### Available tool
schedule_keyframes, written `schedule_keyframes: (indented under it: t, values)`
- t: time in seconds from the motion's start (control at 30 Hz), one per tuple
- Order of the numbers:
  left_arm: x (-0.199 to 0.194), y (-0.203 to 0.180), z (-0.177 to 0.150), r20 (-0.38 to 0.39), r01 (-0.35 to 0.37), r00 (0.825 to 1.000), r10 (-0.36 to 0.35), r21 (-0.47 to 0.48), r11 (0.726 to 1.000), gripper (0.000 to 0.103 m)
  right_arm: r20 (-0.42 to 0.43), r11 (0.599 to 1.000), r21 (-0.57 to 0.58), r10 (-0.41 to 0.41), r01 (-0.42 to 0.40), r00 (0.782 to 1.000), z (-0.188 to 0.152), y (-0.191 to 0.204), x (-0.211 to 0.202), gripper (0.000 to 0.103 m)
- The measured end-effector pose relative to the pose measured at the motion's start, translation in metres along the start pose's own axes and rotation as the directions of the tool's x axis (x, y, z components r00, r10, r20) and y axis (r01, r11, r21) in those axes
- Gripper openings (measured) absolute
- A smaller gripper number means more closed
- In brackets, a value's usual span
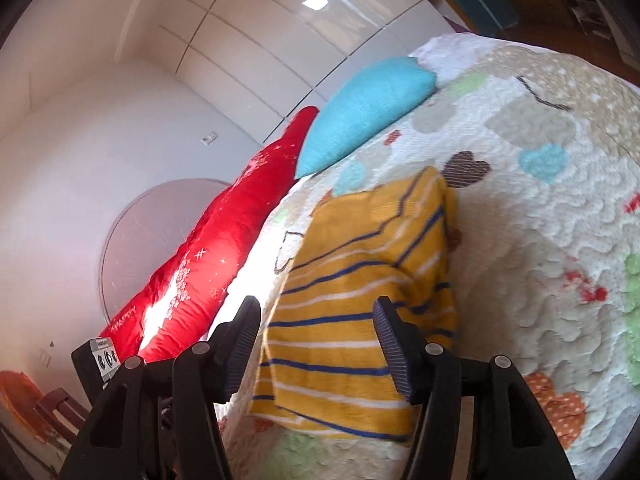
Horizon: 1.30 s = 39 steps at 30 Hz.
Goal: Fold small clothes
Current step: 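Release the folded sweater and lift both grippers away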
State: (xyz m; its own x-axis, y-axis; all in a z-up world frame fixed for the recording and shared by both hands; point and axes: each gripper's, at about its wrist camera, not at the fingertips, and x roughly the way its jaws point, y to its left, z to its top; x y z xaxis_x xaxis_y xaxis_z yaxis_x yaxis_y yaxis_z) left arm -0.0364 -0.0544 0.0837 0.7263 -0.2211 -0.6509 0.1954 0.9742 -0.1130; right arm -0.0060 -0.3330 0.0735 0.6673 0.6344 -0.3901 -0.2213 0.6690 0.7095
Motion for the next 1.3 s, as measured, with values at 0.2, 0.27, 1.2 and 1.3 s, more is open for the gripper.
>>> schedule_keyframes:
  t: [0.2, 0.27, 1.2, 1.3]
  values:
    - [-0.049, 0.016, -0.011, 0.072, -0.153, 0.985, 0.158, -0.078, 0.985, 0.093, -0.082, 0.902, -0.304, -0.344, 0.305, 0.935, -0.031, 0.052, 0.076, 0.063]
    - [-0.066, 0.023, -0.011, 0.110, -0.201, 0.971, 0.212, -0.103, 0.974, 0.093, -0.056, 0.782, -0.448, -0.509, 0.434, 0.859, -0.057, 0.058, 0.097, 0.063]
    - [-0.128, -0.013, -0.050, 0.070, -0.195, 0.977, 0.200, -0.079, 0.978, 0.103, -0.047, 0.808, -0.261, -0.557, 0.528, 0.829, -0.140, 0.057, -0.082, 0.072]
    - [-0.116, -0.022, -0.060, 0.020, -0.170, 0.985, 0.172, -0.063, 0.983, 0.103, -0.037, 0.797, -0.271, -0.570, 0.540, 0.821, -0.141, 0.060, -0.080, 0.073]
